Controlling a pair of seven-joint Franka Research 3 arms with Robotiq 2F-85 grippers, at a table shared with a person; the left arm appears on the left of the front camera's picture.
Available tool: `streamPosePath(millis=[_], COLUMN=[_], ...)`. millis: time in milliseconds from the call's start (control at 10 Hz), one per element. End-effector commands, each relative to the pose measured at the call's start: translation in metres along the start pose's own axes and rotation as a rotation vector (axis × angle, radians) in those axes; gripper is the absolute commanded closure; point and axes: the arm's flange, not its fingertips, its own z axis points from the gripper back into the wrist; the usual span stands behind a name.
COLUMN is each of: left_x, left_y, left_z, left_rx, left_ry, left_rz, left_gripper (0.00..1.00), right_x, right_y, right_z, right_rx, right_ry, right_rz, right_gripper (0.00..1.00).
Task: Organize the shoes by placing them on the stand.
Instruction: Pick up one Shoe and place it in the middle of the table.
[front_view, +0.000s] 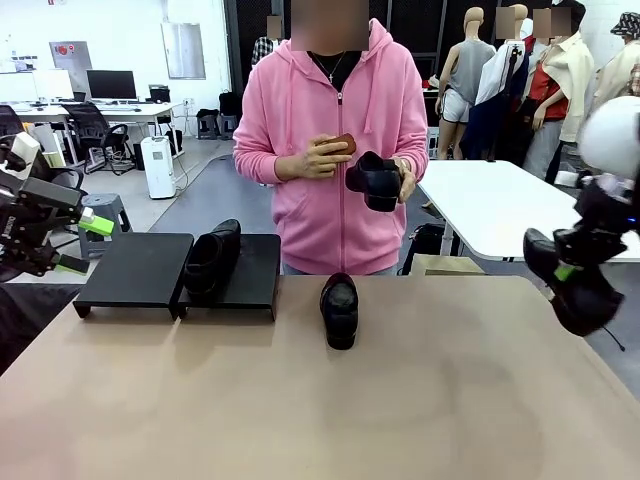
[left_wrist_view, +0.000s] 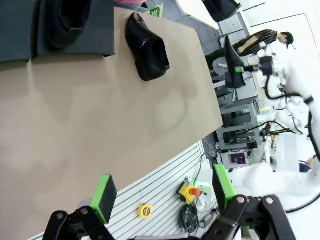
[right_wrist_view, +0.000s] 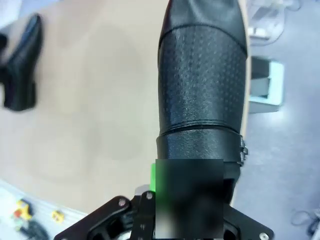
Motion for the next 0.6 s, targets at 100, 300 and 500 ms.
streamPosePath(millis=[100,300,500], left_x=[0.0,0.0,0.0], left_y=[0.001,0.001,0.001], left_z=[0.002,0.002,0.002], left_rx=[-0.003,-0.003,-0.003], left_ry=[0.006,0.006,0.006], left_rz=[-0.01,-0.01,-0.01], left_gripper=[0.0,0.0,0.0], right_x=[-0.073,-0.047,-0.08], right_y=[-0.023,-0.001,-0.009], right_z=[0.023,0.013,0.016], right_rx=[0.079,0.006,0.031], right_ry=[-0.201,-0.059,-0.096], right_rz=[0.075,0.038,0.055], right_gripper=[1.0,1.0,1.0])
